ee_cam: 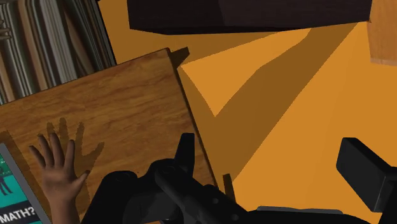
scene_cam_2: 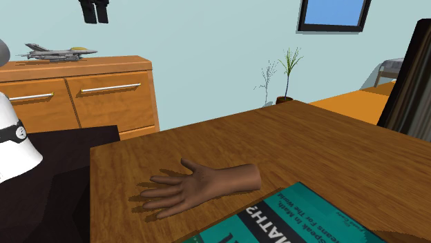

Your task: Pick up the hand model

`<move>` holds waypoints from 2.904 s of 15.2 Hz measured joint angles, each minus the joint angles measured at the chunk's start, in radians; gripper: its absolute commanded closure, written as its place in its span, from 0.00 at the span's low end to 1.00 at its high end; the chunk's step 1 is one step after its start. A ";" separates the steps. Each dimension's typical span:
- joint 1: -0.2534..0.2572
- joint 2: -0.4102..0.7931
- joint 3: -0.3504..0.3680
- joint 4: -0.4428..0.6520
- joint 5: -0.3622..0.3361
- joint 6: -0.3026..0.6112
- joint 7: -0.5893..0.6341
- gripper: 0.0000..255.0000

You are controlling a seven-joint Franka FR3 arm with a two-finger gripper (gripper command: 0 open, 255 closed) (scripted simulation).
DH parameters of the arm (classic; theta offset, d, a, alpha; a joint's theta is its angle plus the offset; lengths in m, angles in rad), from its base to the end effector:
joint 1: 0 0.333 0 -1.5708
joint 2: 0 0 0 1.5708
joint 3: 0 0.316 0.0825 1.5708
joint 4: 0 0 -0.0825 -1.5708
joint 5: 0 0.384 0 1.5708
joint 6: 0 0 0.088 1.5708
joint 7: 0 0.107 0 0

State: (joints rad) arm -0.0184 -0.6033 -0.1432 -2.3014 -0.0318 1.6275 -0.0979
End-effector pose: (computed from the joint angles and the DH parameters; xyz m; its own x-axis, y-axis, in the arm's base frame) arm 0.3551 -0.0705 0.5575 0.9971 -0.0306 -0.0698 -0.0345 -0.9978 -0.0566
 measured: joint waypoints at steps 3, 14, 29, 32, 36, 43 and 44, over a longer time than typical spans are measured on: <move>-0.012 0.086 -0.047 0.021 -0.017 0.064 -0.051 0.00; -0.046 0.428 -0.193 0.148 -0.002 0.263 -0.241 0.00; -0.188 1.007 -0.265 0.599 0.200 0.331 -0.514 0.00; -0.241 1.138 -0.255 0.746 0.239 0.306 -0.549 0.00; -0.261 1.196 -0.247 0.786 0.256 0.320 -0.562 0.00; -0.267 1.232 -0.238 0.768 0.270 0.372 -0.571 1.00; -0.267 1.233 -0.238 0.768 0.270 0.373 -0.571 1.00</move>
State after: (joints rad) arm -0.2855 0.6296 -0.3810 -1.5329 0.2387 2.0001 -0.6688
